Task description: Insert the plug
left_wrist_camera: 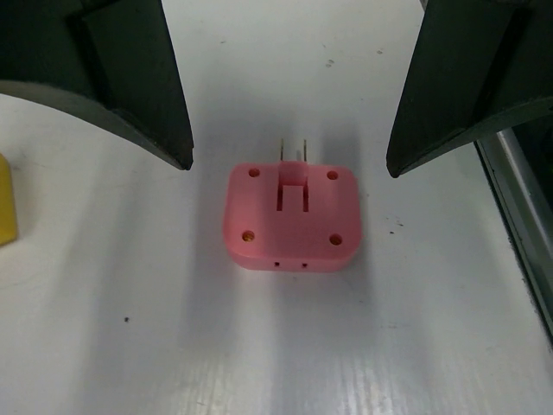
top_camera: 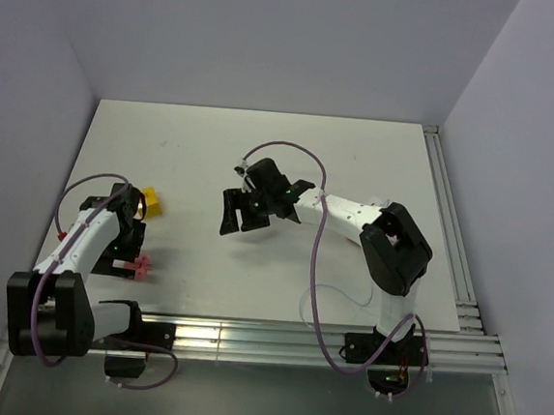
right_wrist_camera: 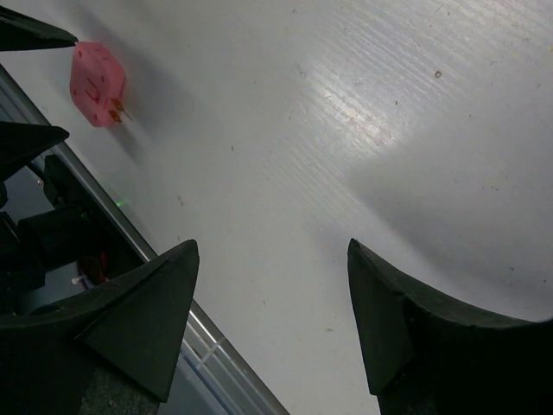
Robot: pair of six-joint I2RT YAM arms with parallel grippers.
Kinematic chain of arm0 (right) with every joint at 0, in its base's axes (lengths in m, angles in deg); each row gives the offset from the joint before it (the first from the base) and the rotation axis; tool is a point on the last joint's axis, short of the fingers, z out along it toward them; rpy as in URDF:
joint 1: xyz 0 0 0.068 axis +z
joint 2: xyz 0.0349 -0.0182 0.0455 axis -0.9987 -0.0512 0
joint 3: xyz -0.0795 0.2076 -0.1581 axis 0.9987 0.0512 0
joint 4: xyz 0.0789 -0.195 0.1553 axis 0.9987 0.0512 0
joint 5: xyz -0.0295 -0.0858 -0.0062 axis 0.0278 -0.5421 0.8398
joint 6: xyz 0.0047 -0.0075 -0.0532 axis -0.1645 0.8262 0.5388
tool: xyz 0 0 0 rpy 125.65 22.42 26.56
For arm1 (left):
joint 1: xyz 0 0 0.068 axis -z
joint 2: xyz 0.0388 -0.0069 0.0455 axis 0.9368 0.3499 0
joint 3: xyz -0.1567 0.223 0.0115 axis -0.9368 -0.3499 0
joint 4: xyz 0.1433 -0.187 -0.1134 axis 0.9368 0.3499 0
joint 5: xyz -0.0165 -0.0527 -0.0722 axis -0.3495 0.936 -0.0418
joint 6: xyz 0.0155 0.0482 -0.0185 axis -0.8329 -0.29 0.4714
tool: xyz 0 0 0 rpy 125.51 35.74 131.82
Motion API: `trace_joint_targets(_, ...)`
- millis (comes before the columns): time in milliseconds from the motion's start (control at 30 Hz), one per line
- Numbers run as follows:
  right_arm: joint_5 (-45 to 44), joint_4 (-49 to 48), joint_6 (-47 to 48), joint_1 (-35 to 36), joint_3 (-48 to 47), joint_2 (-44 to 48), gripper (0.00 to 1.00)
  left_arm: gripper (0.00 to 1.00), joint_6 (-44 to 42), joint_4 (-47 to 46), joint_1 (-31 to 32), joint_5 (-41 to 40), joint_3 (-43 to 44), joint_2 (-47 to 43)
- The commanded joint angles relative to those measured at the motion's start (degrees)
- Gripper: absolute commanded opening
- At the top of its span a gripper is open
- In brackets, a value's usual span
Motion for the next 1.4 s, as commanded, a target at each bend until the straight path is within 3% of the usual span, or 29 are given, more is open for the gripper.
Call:
trace_joint_targets(0,0.8,-2.0,0.5,0.4,0.4,2.9,0.76,0.99,2.6,-0.3,-0.8,0.6,-1.1,0.2)
trace_joint_targets(433,0.7,-1.8,0.5,0.4,0.4,2.4,0.76,1.00,0.8,-5.8,-2.6,1.5,-4.1,6.3)
trace_joint_targets(533,0.8,-2.0,0.5,0.5,0.4,2.3,0.76,0.95,0.5,-6.6,-2.7,1.8,-5.1,5.5)
trace_joint_targets(733,0.7,-1.9,0.5,0.4,0.3,2.4,0.76,0.78,-0.9,-8.8,-2.9,1.1,-7.4,3.1)
trace_joint_targets(833,0.2,-1.5,0.5,0.4,0.2,2.6,0.76,0.49,-4.8,-11.0,-3.2,1.3,-7.1,2.6)
trace_joint_targets(867,-0.1,-1.4,0.5,0.5,0.2,2.7,0.76,0.27,-7.8,-11.2,-3.1,1.2,-6.5,2.2)
trace_joint_targets(1000,-1.6,-0.6,1.0,0.5,-0.3,3.4,0.76,0.02,-12.2,-10.3,-2.6,0.4,-4.4,-5.1)
trace_joint_targets(1200,-0.8,0.1,0.9,0.4,-1.5,4.1,0.76,0.00,-27.2,-23.0,-2.3,9.5,-5.7,-21.9)
trace_joint_targets(1367,4.3,-3.0,0.2,0.4,0.3,6.6,0.76,0.00,-41.0,-41.1,-2.3,34.2,-7.2,-27.7)
